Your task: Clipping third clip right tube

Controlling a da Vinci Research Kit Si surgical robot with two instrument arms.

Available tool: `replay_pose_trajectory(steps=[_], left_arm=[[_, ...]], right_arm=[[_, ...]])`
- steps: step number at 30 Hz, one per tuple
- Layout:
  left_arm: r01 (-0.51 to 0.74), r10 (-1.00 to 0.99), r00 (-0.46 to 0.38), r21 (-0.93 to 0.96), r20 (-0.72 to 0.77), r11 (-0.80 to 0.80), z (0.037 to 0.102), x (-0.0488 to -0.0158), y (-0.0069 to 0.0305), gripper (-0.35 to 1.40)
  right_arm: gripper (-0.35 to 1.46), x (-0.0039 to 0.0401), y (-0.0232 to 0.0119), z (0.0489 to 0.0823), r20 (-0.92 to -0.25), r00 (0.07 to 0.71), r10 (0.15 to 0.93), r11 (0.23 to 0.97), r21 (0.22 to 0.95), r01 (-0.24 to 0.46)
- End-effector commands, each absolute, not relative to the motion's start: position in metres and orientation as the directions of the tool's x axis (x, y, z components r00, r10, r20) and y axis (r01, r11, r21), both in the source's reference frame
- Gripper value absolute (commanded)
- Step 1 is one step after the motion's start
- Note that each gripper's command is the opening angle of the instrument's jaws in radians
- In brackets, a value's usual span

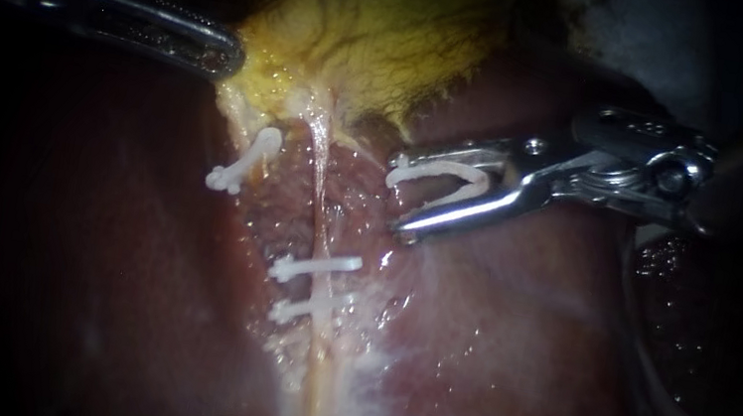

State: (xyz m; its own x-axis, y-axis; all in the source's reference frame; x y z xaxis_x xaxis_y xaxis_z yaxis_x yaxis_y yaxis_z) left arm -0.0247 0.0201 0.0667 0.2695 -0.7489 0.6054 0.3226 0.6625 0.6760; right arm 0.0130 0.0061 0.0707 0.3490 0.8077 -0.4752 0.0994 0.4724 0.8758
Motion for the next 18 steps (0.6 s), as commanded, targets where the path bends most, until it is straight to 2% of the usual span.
replay_pose_trajectory(steps=[1, 8, 18], left_arm=[[0.323, -0.749, 0.269, 0.676, 0.605, 0.663, 0.0668, -0.0247, 0.0201, -0.35], [0.321, -0.749, 0.270, 0.676, 0.606, 0.663, 0.0668, -0.0248, 0.0200, -0.35], [0.320, -0.748, 0.270, 0.676, 0.606, 0.664, 0.0670, -0.0251, 0.0199, -0.35]], right_arm=[[0.54, 0.0132, 0.0059, 0.0711, -0.471, 0.351, 0.809, 0.468, 0.878, 0.099], [0.54, 0.0143, 0.0049, 0.0736, -0.438, 0.351, 0.828, 0.431, 0.897, 0.100], [0.54, 0.0163, 0.0044, 0.0751, -0.408, 0.317, 0.856, 0.396, 0.912, 0.103]])
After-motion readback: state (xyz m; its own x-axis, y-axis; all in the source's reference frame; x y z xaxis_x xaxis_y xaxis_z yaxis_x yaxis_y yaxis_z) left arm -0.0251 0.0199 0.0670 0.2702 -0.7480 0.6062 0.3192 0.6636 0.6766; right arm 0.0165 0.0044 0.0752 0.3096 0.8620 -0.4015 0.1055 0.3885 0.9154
